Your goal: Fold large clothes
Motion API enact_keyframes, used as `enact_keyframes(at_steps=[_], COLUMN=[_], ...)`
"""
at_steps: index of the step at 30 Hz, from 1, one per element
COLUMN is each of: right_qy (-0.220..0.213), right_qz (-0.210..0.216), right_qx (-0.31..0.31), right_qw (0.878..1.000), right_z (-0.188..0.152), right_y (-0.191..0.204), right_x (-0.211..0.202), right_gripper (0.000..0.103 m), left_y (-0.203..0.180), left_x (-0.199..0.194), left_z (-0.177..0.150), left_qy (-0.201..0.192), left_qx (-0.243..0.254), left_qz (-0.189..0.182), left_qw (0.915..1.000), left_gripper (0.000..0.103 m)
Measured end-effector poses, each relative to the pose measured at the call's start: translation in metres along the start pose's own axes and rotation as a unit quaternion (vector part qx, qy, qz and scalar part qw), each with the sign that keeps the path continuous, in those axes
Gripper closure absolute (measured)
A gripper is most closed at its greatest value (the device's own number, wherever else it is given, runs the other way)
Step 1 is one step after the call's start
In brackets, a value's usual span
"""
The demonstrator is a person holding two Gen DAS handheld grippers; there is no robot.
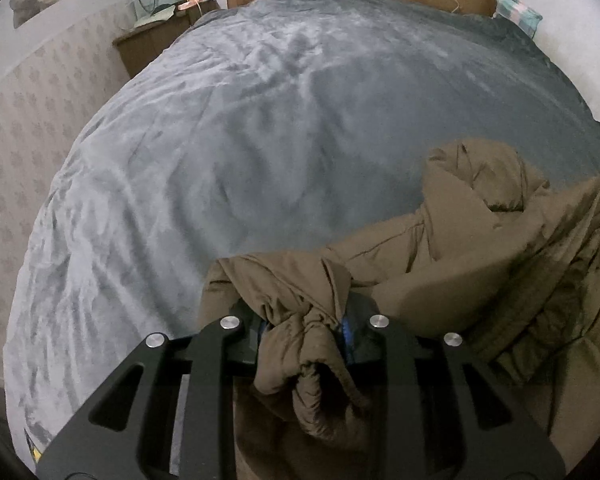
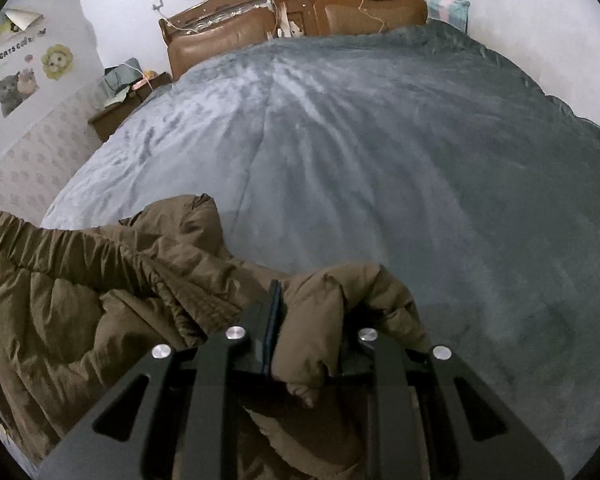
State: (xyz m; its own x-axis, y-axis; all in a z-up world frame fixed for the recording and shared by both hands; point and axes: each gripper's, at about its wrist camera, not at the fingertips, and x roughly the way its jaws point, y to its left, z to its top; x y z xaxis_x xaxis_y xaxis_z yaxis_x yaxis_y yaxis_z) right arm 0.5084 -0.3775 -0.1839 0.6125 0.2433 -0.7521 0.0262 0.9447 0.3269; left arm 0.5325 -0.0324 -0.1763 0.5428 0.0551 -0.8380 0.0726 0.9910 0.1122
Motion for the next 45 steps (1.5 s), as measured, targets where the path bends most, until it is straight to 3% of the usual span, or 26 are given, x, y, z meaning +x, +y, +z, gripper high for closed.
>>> enact_keyframes(at_steps=[5,10,12,13,14,16,18,23,25,29,33,35,37,39,40,42,45], right_qy=[0.002,-0.009,-0.012,-0.017,-0.023,-0.03,-0.041,-0.067,-0.051,-0.002,0.045,0.057,0.064,0.071,0.068,0.043,-0.024], right_qz=[0.02,0.069,0.095,0.106,0.114,0.125,0.125,0.051,0.031,0.005,0.013,0.028,0.062,0.074,0.072,0.042,0.003], right_qx=[0.002,0.024,0.04,0.047,0.053,0.064,0.075,0.027,0.006,0.011,0.034,0.048,0.062,0.064,0.058,0.023,-0.012], right_qw=[1.0,0.997,0.995,0.993,0.992,0.99,0.989,0.996,0.998,1.0,0.998,0.997,0.994,0.993,0.993,0.998,1.0], right_z=[0.008,0.017,0.021,0.022,0.023,0.025,0.027,0.028,0.021,0.001,-0.017,-0.022,-0.024,-0.025,-0.023,-0.018,-0.005], right_y=[0.002,-0.005,-0.012,-0.015,-0.017,-0.021,-0.025,-0.024,-0.028,-0.048,-0.065,-0.068,-0.068,-0.063,-0.059,-0.044,-0.026], right_x=[-0.02,-0.051,-0.061,-0.065,-0.071,-0.077,-0.084,-0.095,-0.087,-0.053,-0.013,-0.001,0.007,0.012,0.011,0.003,-0.022], right_gripper=[0.072,0.061,0.034,0.029,0.025,0.025,0.024,0.012,0.012,0.012,0.012,0.012,0.021,0.061,0.068,0.083,0.087], left_y=[0.01,0.021,0.024,0.026,0.027,0.03,0.033,0.04,0.041,0.046,0.049,0.048,0.041,0.037,0.034,0.029,0.039], left_x=[-0.012,-0.031,-0.038,-0.043,-0.046,-0.055,-0.07,-0.097,-0.085,-0.032,-0.013,-0.013,-0.013,-0.011,-0.014,-0.023,-0.05], left_z=[0.0,0.015,0.021,0.025,0.028,0.035,0.039,0.026,0.006,-0.029,-0.041,-0.039,-0.037,-0.036,-0.035,-0.031,-0.026], left_qy=[0.0,0.008,0.008,0.008,0.006,-0.001,-0.03,-0.054,-0.042,0.03,0.043,0.035,0.035,0.036,0.028,0.012,-0.038], left_qx=[0.004,-0.036,-0.049,-0.053,-0.057,-0.066,-0.067,-0.044,-0.017,0.002,-0.011,-0.008,0.001,0.01,0.021,0.035,0.002], left_qz=[-0.008,-0.03,-0.048,-0.056,-0.062,-0.075,-0.059,-0.06,-0.031,0.001,-0.013,-0.009,-0.009,-0.001,0.014,0.039,0.057], left_qw=[1.0,0.9989,0.9976,0.997,0.9964,0.995,0.9955,0.9958,0.9985,0.9996,0.9989,0.9993,0.9993,0.9993,0.9993,0.9986,0.9977], left_gripper=[0.07,0.047,0.041,0.035,0.033,0.017,0.004,0.003,0.003,0.003,0.003,0.011,0.048,0.064,0.073,0.084,0.088])
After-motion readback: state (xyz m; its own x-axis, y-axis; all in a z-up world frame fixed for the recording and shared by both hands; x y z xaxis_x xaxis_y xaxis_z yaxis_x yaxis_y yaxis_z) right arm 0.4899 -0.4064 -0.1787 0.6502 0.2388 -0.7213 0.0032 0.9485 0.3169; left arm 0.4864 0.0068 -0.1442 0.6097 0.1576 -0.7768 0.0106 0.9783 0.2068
